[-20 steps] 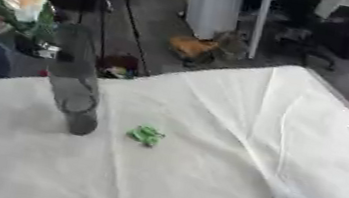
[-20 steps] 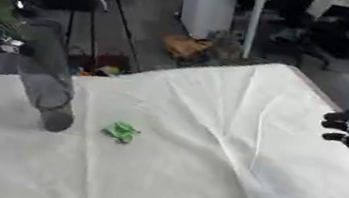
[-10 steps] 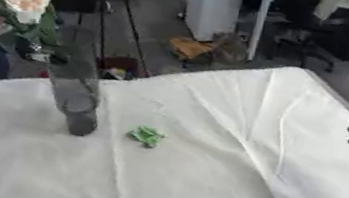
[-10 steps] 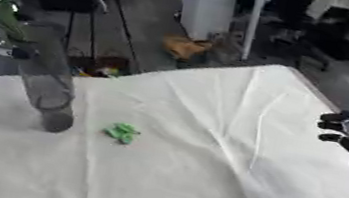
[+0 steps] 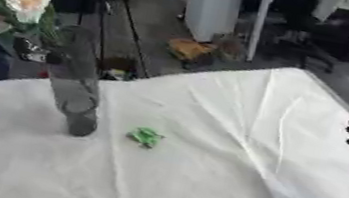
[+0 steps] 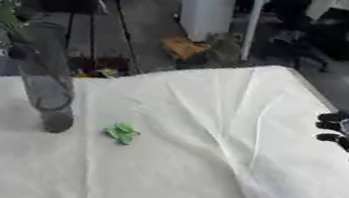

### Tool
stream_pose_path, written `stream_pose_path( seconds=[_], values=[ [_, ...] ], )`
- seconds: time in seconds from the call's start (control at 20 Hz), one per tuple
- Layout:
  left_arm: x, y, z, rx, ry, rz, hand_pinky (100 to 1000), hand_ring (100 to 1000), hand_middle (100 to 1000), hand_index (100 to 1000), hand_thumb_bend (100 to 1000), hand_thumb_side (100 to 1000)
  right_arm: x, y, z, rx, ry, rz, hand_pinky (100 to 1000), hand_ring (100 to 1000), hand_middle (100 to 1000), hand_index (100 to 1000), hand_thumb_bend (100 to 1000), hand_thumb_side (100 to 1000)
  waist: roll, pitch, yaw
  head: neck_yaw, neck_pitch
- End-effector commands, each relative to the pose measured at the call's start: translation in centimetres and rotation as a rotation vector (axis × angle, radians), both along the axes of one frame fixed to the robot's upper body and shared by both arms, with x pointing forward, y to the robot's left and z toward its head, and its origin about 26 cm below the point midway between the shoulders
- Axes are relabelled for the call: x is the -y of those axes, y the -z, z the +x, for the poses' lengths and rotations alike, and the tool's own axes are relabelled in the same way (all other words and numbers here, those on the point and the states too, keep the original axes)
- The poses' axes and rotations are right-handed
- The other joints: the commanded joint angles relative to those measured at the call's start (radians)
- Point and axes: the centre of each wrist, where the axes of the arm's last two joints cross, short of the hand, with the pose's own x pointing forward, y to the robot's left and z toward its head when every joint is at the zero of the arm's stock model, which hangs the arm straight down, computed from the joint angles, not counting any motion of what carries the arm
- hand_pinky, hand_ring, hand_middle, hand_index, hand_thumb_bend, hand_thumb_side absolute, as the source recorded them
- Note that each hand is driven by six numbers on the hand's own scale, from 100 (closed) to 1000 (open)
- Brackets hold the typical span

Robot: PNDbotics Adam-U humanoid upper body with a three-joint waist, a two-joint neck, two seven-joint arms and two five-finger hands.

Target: Arrange flowers into the vase.

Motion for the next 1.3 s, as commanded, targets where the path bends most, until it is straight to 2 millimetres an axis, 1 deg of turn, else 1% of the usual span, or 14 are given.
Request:
stream_pose_path(
  seconds=[0.05,1.3],
  values=[
    [-1.27,-1.93,-0.48,0.044,-0.029,0.008,863,837,744,848,1000,807,0.30,-1.59,0.02,0.041,0.008,-0.021,650,731,680,690,100,868,-0.009,-0.016,0.003,-0.002,-0.003],
    [-1.88,-1.98,-0.76,0.099,-0.079,-0.055,879,852,745,879,1000,791,0.40,-1.48,0.02,0.039,0.013,-0.021,647,732,679,690,100,870,-0.016,-0.014,0.011,-0.010,-0.002]
  ],
)
